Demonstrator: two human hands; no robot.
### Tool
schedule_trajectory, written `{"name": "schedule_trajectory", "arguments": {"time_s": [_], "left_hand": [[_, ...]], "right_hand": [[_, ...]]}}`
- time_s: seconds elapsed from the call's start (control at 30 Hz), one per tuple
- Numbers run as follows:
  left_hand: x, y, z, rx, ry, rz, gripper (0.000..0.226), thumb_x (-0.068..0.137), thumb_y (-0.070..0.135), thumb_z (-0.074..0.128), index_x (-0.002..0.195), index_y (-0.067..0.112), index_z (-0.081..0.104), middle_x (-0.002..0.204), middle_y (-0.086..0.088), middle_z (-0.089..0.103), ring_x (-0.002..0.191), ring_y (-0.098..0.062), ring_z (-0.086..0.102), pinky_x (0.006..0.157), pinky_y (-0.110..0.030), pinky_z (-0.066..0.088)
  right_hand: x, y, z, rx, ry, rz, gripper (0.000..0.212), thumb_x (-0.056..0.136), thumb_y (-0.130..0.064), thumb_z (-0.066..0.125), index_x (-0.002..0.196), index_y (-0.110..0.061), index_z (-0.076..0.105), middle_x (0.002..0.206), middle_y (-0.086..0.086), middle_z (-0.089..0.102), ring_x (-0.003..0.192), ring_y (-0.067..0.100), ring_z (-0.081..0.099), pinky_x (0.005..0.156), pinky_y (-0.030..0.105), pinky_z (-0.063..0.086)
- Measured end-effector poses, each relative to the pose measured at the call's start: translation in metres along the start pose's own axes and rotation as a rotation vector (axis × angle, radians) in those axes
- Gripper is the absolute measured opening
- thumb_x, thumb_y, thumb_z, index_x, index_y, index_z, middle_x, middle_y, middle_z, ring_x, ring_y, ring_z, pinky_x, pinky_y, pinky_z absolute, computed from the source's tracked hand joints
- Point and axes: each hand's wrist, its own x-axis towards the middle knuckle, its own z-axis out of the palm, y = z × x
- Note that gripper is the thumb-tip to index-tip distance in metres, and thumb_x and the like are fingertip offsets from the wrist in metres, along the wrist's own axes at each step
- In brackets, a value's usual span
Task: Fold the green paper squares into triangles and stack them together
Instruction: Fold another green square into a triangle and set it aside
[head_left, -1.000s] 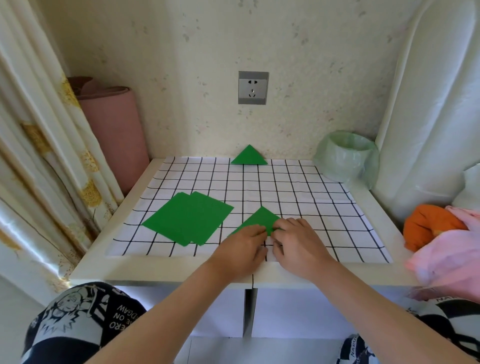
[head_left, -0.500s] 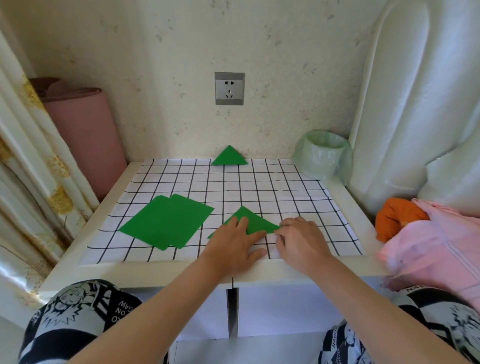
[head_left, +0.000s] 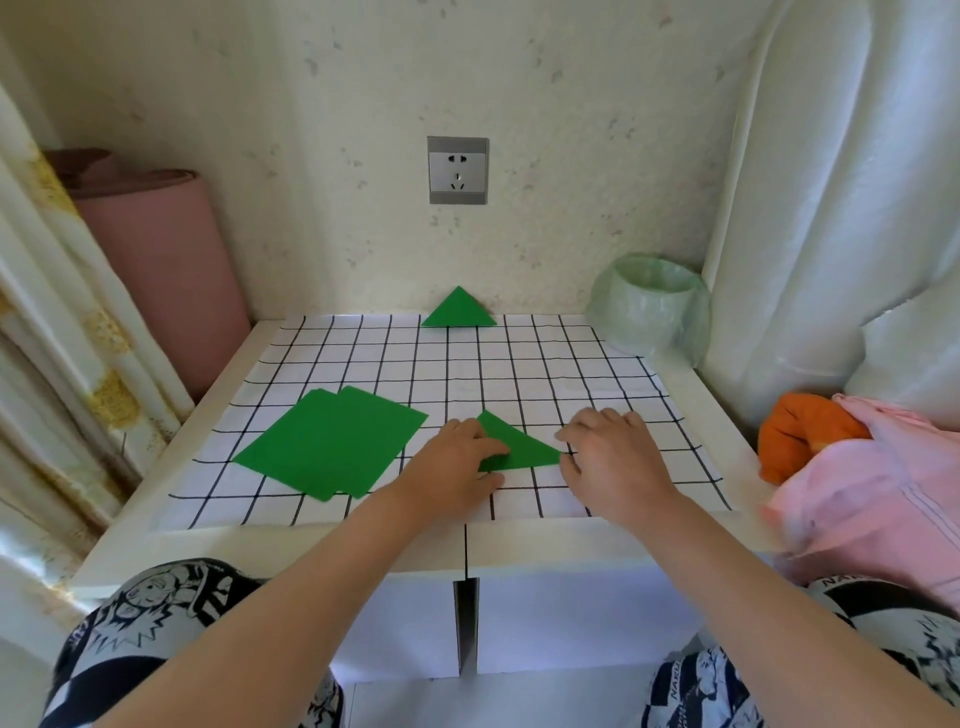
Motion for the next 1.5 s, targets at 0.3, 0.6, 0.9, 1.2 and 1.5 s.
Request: {"name": "schedule_trajectory", "arguments": {"time_s": [0.3,0.6,0.9,1.2,1.5], "left_hand": [[0.020,-0.019,-0.018,0.123,-0.024,0.135,0.036,0.093,0.040,0.058,0.123,0.021,0.062,0.111,0.002,0.059,0.108,-0.017,0.049,0.087,-0.035,0.046],[0.036,-0.029,-0.031,0.116,-0.001,0.205,0.035,0.091,0.049,0.059,0.116,0.026,0.066,0.103,0.009,0.065,0.095,-0.010,0.055,0.073,-0.025,0.040],[0.049,-0.024,-0.068,-0.110,0.134,-0.033,0.015,0.091,0.037,0.061,0.095,0.032,0.074,0.077,0.022,0.065,0.074,0.000,0.059,0.071,-0.025,0.051],[0.042,-0.021,-0.085,-0.161,0.180,-0.023,0.012,0.091,0.033,0.063,0.090,0.029,0.074,0.075,0.016,0.068,0.069,0.001,0.061,0.069,-0.025,0.054],[0.039,-0.019,-0.090,-0.152,0.171,0.002,0.013,0.091,0.026,0.061,0.090,0.025,0.074,0.080,0.011,0.070,0.070,-0.002,0.061,0.064,-0.020,0.049]], "right_hand": [[0.035,-0.005,0.006,0.281,-0.213,-0.289,0.031,0.088,-0.041,0.068,0.116,-0.028,0.070,0.107,-0.009,0.066,0.098,0.015,0.059,0.082,0.034,0.046],[0.068,-0.002,0.011,0.162,-0.148,-0.428,0.020,0.087,-0.029,0.054,0.086,-0.027,0.074,0.071,-0.008,0.064,0.061,0.015,0.059,0.058,0.033,0.051],[0.095,-0.009,-0.020,0.634,-0.146,-0.056,0.012,0.086,-0.027,0.067,0.092,-0.031,0.076,0.088,-0.021,0.072,0.085,-0.003,0.065,0.082,0.025,0.053],[0.103,-0.031,-0.025,0.669,-0.032,-0.041,0.009,0.081,-0.034,0.065,0.084,-0.035,0.074,0.077,-0.023,0.069,0.068,0.002,0.065,0.071,0.027,0.053],[0.107,-0.034,-0.029,0.433,0.055,-0.160,0.006,0.079,-0.031,0.067,0.073,-0.033,0.066,0.058,-0.021,0.056,0.053,-0.004,0.049,0.094,0.031,0.039]]}}
